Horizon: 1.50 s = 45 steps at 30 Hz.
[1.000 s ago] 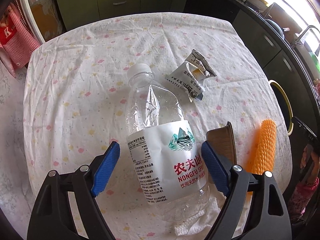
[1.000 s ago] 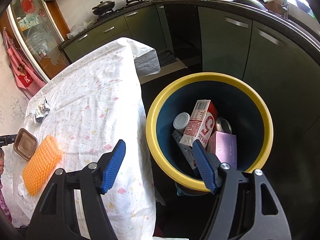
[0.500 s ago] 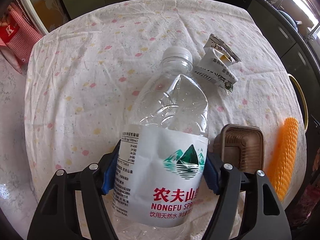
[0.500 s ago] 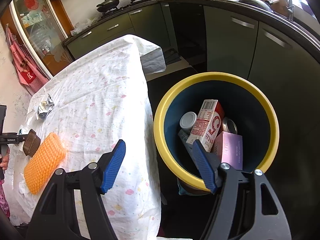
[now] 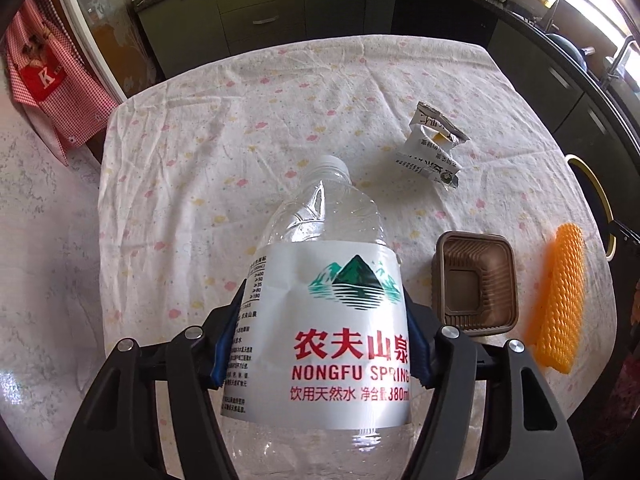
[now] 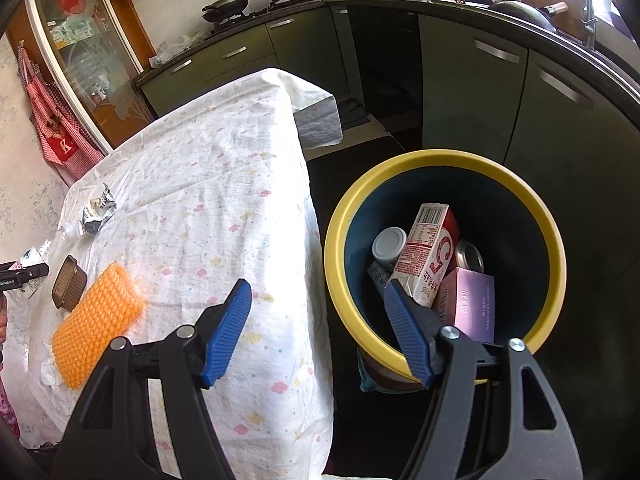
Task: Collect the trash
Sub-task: 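Grasp the clear water bottle with the left tool and lift it, then carry the water bottle over the bin and open the left tool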
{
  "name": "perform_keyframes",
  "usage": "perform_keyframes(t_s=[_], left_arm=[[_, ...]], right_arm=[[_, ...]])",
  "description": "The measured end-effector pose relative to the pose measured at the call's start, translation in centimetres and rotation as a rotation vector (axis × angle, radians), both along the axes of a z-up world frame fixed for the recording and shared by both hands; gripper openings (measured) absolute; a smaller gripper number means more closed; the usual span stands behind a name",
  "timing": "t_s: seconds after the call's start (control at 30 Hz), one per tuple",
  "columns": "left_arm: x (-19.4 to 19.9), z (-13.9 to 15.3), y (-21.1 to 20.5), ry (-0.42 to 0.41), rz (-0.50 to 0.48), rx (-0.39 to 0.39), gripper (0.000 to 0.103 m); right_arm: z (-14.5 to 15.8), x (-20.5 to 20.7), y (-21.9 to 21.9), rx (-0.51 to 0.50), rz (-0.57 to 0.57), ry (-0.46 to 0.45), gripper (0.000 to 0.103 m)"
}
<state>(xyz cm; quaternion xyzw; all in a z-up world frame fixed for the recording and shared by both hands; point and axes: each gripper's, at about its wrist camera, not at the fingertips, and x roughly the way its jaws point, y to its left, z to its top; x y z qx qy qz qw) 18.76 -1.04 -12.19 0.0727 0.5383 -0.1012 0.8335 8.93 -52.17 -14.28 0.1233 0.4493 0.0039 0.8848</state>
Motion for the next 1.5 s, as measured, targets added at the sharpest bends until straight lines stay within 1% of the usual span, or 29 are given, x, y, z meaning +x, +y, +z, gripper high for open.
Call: perform_keyframes(t_s=[0.23,0.33,0.4,0.47,0.6,0.73,0.83,0.93,1.13,1.3,1.33,1.37,1.43,1.5], left_arm=[[-2.3,3.1,-0.6,-0.073,-0.031,-0.012,0.065],[-3.3,4.6,-1.8,-0.105,-0.074,-0.022,0.065],[-4.0,5.7,-3.4,-0.126,-0.120,-0.032,0.066],[-4.5,6.9,-5.4,-0.147,-0.176,-0.041,0.066],[-5.3,9.0,-10.8,-0.184,-0.317,-0.070,0.066],[-5.5,10.1,-17.3,-0.187,-0.470,-0.105,0.066],[-5.3,9.9,-22.4,-0.175,-0.572,-0.118,0.066],[-4.6,9.0,-27.7,-0.134,-0.652,-0.137,0.066],[-3.5,6.7,-37.6,-0.101,-0.770,-0.142,0.066],[-3.0,4.0,-44.9,-0.089,-0.816,-0.121,0.066],[-2.7,3.5,-46.0,-0.100,-0.808,-0.114,0.067],[-2.6,3.1,-46.9,-0.113,-0.805,-0.112,0.078],[-2.4,2.8,-48.1,-0.165,-0.785,-0.100,0.090],[-2.3,3.3,-48.3,-0.188,-0.772,-0.106,0.090]], right_arm=[[0.5,-0.2,0.3,-0.009,0.006,-0.011,0.066],[1.0,-0.5,0.0,-0.018,-0.003,-0.018,0.066],[1.3,-0.9,-0.6,-0.026,-0.020,-0.025,0.066],[1.6,-1.5,-1.5,-0.032,-0.049,-0.032,0.066],[2.0,-3.1,-3.9,-0.039,-0.117,-0.042,0.066],[2.2,-5.1,-6.2,-0.036,-0.181,-0.051,0.066],[2.1,-6.7,-7.7,-0.034,-0.222,-0.056,0.066],[1.8,-8.0,-9.1,-0.028,-0.254,-0.054,0.066],[0.7,-10.0,-11.8,-0.004,-0.311,-0.043,0.066],[-0.2,-10.7,-13.1,0.015,-0.331,-0.033,0.066],[-0.4,-10.7,-13.2,0.019,-0.334,-0.032,0.066],[-0.5,-10.8,-13.4,0.023,-0.336,-0.031,0.066],[-0.7,-10.9,-13.6,0.031,-0.341,-0.032,0.066],[-1.0,-11.1,-13.8,0.037,-0.345,-0.032,0.066]])
